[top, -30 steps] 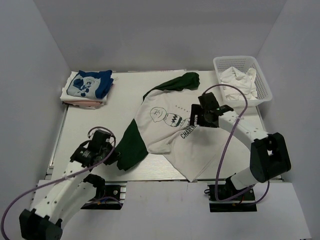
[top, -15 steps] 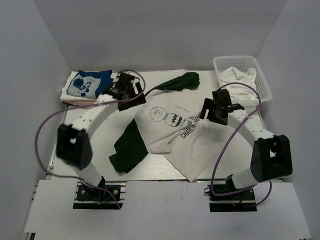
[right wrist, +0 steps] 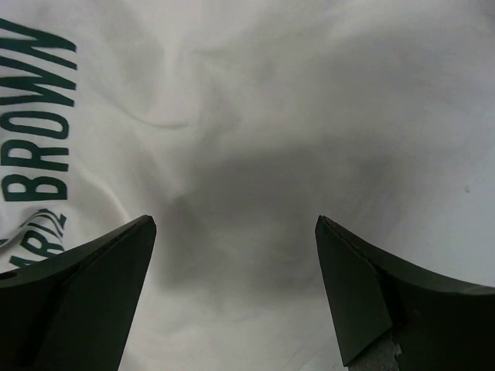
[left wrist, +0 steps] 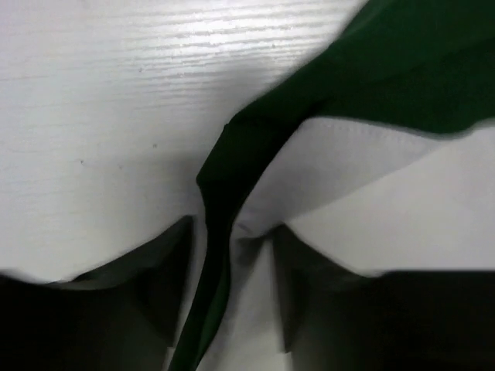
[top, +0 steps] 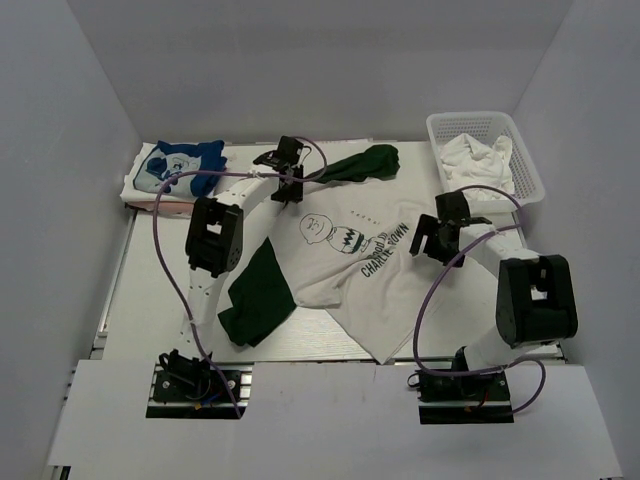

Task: Fold and stack the t-shirts
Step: Flatten out the tshirt

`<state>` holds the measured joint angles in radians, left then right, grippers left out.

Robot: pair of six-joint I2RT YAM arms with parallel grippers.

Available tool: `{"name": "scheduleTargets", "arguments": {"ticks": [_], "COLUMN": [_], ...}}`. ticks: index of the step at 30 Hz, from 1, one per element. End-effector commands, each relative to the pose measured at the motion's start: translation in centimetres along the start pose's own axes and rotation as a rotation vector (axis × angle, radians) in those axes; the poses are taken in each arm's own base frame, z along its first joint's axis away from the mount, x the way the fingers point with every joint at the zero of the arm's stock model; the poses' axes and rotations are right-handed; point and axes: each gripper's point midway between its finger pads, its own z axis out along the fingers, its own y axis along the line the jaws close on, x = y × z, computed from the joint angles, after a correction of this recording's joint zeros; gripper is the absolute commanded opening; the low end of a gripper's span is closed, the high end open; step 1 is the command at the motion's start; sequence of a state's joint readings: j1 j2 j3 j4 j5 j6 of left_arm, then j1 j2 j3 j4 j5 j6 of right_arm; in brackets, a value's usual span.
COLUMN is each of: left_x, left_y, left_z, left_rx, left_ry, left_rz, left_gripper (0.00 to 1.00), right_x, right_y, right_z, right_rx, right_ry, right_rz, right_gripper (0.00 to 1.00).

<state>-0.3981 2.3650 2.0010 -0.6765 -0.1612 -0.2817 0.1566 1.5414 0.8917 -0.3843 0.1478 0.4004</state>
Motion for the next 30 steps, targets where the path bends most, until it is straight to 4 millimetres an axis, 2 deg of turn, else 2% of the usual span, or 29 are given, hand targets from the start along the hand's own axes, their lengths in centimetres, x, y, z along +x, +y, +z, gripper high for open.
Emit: {"name": "scheduleTargets", "arguments": {"ticks": [1,2,3,4,5,6,7,8,9,10,11,12,13,14,15,16,17,18,19,20,21,22,23,24,26,28,29,30], "left_x": [-2.0,-1.8,-1.4,-0.9,-1.2,-1.0,-0.4,-0.4,0.4,1.9,2.6,3.4,5.0,5.8,7.3,7.6,7.9,9.0,9.0,8.6,7.7,7.9,7.1,6.4,4.4,1.3,-0.4,-1.3], "left_y": [0.9,1.1,2.0,2.8,4.1,5.0,7.1,8.3,9.4,11.6,12.5,13.6,14.8,16.1,16.8,17.1,17.5,17.2,17.1,16.8,16.4,16.3,15.6,15.2,14.9,14.2,13.6,13.3], "left_z": [-0.3,-0.3,0.0,0.3,-0.1,-0.5,-1.4,-1.7,-2.1,-2.2,-2.5,-3.3,-3.4,-3.7,-3.9,-4.4,-4.6,-4.7,-4.9,-5.8,-6.7,-6.4,-7.0,-8.2,-9.1,-9.9,-10.4,-10.3], "left_rx": [-0.033,-0.047,-0.081,-0.121,-0.173,-0.22,-0.319,-0.356,-0.393,-0.453,-0.472,-0.501,-0.528,-0.553,-0.575,-0.568,-0.561,-0.551,-0.537,-0.519,-0.481,-0.466,-0.439,-0.422,-0.386,-0.32,-0.282,-0.26], "left_ry": [-0.045,-0.039,-0.032,-0.026,-0.043,-0.047,-0.05,-0.057,-0.037,-0.008,0.005,0.025,0.063,0.083,0.113,0.12,0.126,0.151,0.144,0.131,0.099,0.102,0.076,0.053,-0.005,-0.09,-0.125,-0.144], "left_rz": [0.014,-0.006,-0.047,-0.044,-0.099,-0.118,-0.168,-0.196,-0.22,-0.252,-0.309,-0.337,-0.361,-0.397,-0.422,-0.433,-0.447,-0.453,-0.459,-0.468,-0.475,-0.464,-0.452,-0.428,-0.419,-0.401,-0.395,-0.383], "left_gripper": [0.46,0.16,0.06,0.0,0.0,0.0,0.0,0.0,0.0,0.0,0.0,0.0,0.0,0.0,0.0,0.03,0.08,0.13,0.25,0.32,0.49,0.61,0.72,0.8,0.98,1.0,1.0,1.0], "right_x": [-0.4,-0.3,-0.2,0.0,0.0,0.0,0.1,0.0,-1.2,-1.0,-0.7,-3.3,-2.2,-2.1,-5.0,-4.1,-4.1,-7.4,-7.7,-8.5,-10.4,-11.3,-11.3,-11.8,-12.6,-13.4,-13.4,-13.4], "right_y": [0.7,0.3,-0.4,-0.2,0.2,0.7,1.8,2.2,3.7,4.8,5.1,6.4,6.8,6.6,8.1,7.9,7.7,9.1,9.5,9.7,10.7,11.2,11.4,11.9,13.0,13.6,13.8,13.8], "right_z": [0.9,1.1,1.6,1.7,1.8,2.3,2.4,2.8,2.6,3.0,3.9,3.6,5.3,5.7,5.2,6.4,7.6,7.0,8.6,9.0,9.8,9.2,10.0,10.0,8.7,7.5,5.2,4.3], "right_rx": [-0.035,-0.004,0.043,0.04,0.027,0.015,-0.02,-0.036,-0.067,-0.101,-0.098,-0.108,-0.086,-0.052,-0.048,-0.018,0.011,-0.007,0.003,0.002,-0.003,-0.01,-0.011,-0.018,-0.053,-0.071,-0.085,-0.084], "right_ry": [0.006,0.003,0.009,0.017,0.019,0.033,0.036,0.041,0.018,0.034,0.053,0.0,0.049,0.071,0.015,0.063,0.084,0.027,0.053,0.048,0.024,0.007,0.018,0.018,-0.007,-0.057,-0.106,-0.13], "right_rz": [-0.039,-0.044,-0.041,-0.05,-0.063,-0.071,-0.092,-0.098,-0.116,-0.132,-0.157,-0.168,-0.196,-0.209,-0.217,-0.233,-0.234,-0.227,-0.234,-0.234,-0.259,-0.269,-0.285,-0.318,-0.36,-0.4,-0.412,-0.417], "right_gripper": [0.9,0.86,0.86,0.86,0.9,0.9,0.9,0.9,0.9,0.9,0.9,0.9,0.9,0.9,0.9,0.9,0.9,0.9,0.9,0.9,0.9,0.9,0.9,0.9,0.9,0.9,0.9,0.9]}}
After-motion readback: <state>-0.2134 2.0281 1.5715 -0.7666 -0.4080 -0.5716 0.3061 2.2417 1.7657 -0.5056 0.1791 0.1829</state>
